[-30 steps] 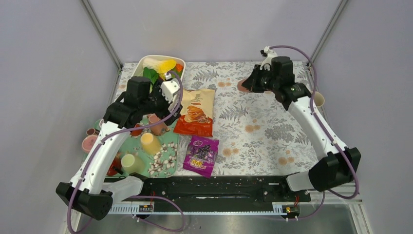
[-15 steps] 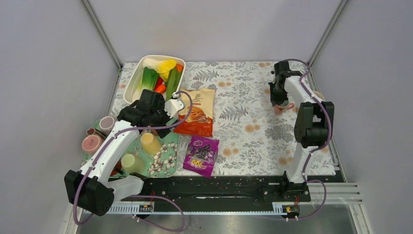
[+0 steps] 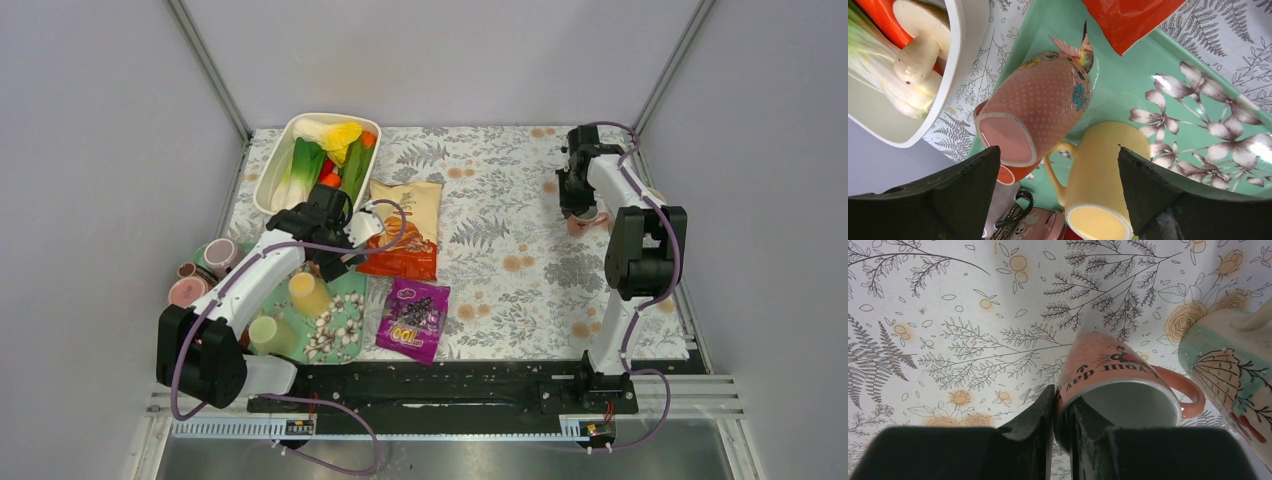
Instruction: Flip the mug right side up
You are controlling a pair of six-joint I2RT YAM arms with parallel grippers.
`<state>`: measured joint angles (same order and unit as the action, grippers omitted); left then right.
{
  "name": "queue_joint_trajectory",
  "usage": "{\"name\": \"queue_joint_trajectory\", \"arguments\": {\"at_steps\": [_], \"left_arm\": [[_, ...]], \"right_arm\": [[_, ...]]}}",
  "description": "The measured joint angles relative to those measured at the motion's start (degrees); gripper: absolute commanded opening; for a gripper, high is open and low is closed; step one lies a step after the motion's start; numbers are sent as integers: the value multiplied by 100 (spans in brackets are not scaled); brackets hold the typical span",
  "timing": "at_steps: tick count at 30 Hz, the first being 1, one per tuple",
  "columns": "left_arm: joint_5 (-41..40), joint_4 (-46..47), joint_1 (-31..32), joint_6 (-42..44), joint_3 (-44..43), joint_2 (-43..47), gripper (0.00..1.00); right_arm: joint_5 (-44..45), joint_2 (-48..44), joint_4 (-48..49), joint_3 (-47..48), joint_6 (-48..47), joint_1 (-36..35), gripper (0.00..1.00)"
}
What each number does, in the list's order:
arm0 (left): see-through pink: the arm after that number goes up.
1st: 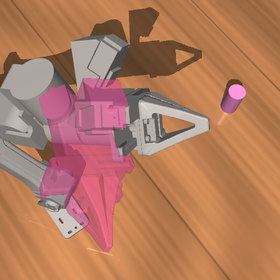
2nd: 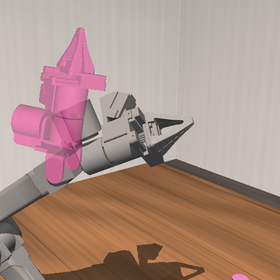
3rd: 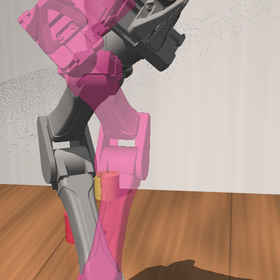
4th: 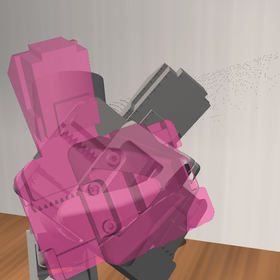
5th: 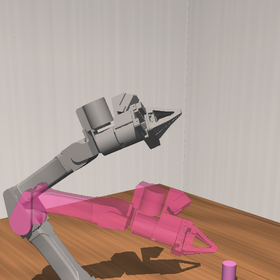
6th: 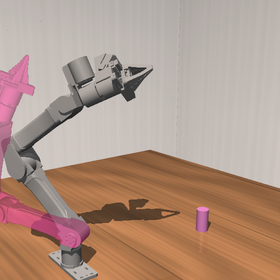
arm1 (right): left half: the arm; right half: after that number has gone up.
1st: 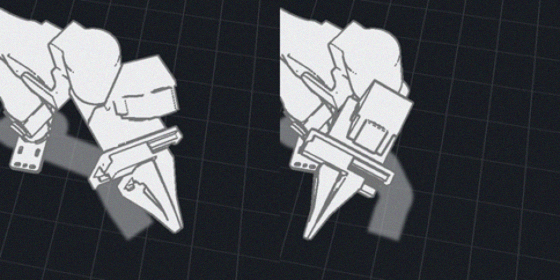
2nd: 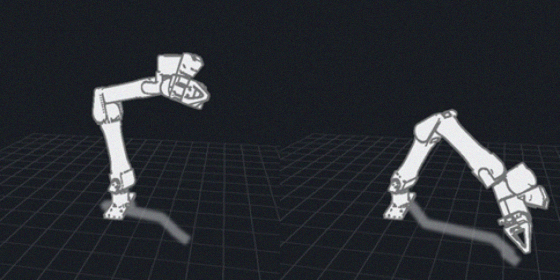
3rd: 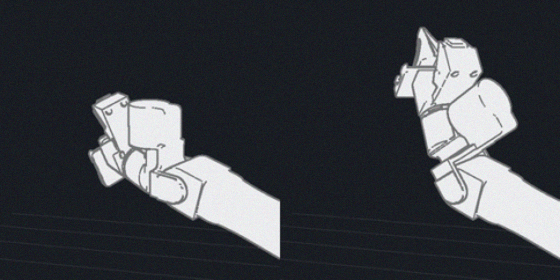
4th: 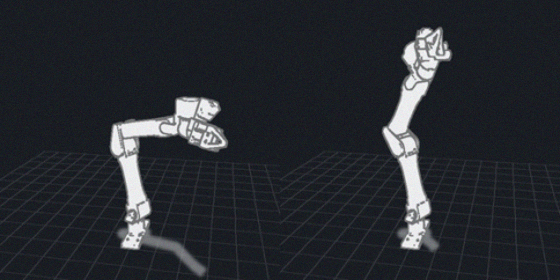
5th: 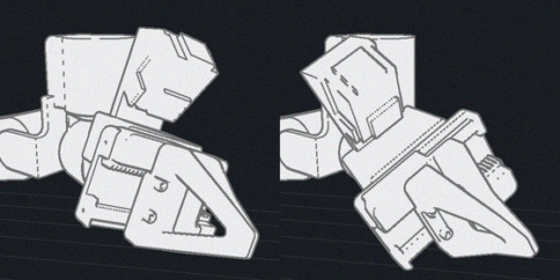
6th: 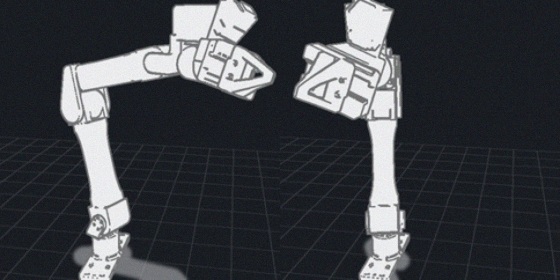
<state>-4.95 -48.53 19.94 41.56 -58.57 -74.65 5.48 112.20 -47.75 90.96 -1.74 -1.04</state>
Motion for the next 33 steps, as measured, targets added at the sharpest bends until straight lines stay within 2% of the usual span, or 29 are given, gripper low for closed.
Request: {"name": "queue_joint_trajectory", "arguments": {"at_steps": [5,7,12,22,26,29,33], "left_arm": [[-17,105,0,-109,-37,-149,99],[-9,122,-4,-197,-103,-162,99],[9,177,-131,-398,-474,-271,99],[164,2,-933,-1178,-1300,-990,99],[323,-85,-1091,-1327,-1318,-1239,99],[426,-162,-1093,-1390,-1318,-1493,91],[529,-203,-1091,-1478,-1300,-1700,70]], "right_arm": [[-2,39,-11,0,-17,2,29],[7,39,-11,2,-26,2,37],[-4,39,-11,11,-66,2,47],[-74,-83,-37,44,-13,-9,84],[-109,-374,-61,44,4,-61,86],[-144,-575,-96,59,4,-170,87],[-166,-761,-162,72,4,-323,87]]}}
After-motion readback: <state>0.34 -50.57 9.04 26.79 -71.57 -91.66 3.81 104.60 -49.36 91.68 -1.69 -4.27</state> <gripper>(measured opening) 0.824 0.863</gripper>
